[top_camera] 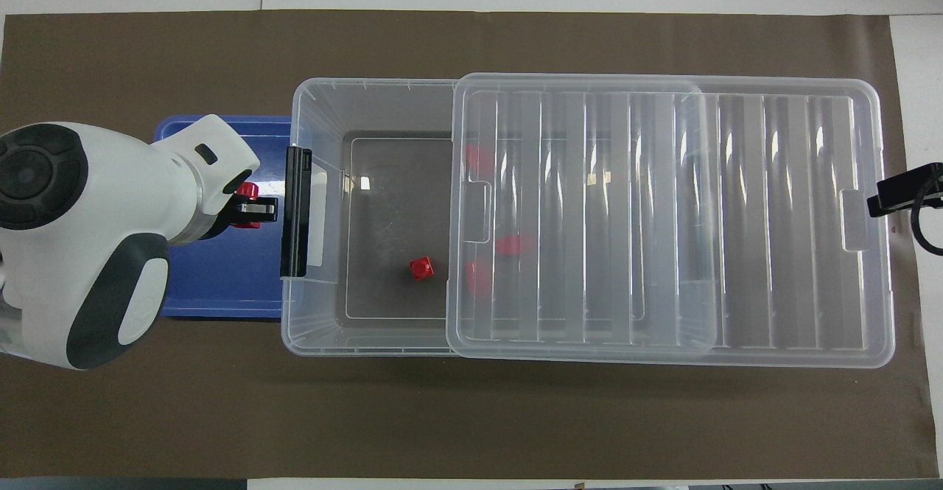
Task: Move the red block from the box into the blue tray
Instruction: 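Lift the red block with the left gripper toward the blue tray, then lower the red block into the blue tray and open the left gripper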
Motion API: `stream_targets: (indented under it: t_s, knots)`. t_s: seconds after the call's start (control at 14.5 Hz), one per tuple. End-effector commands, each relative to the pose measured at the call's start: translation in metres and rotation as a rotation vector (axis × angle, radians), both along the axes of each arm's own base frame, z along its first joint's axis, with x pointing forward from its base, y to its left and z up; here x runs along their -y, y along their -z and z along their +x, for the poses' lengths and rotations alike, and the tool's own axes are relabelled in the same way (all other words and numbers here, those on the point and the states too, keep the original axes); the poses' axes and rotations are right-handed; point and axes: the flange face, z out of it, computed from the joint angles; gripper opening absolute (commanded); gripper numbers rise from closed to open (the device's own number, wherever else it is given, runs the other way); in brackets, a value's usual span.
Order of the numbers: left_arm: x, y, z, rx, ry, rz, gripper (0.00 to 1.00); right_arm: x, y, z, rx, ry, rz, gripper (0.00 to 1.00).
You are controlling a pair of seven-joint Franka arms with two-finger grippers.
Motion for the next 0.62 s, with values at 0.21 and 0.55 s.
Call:
stream_targets:
  t_s: [0.21, 0.55]
  knots:
    - [-0.07, 0.068, -0.001, 0.058, -0.018, -0.017, 0.0, -0.004, -0.002, -0.006, 0.017, -0.006, -0.001, 1.0]
    - [-0.084, 0.146, 0.015, 0.08, -0.011, -0.026, 0.0, -0.004, -0.003, -0.006, 0.02, -0.006, -0.001, 1.0]
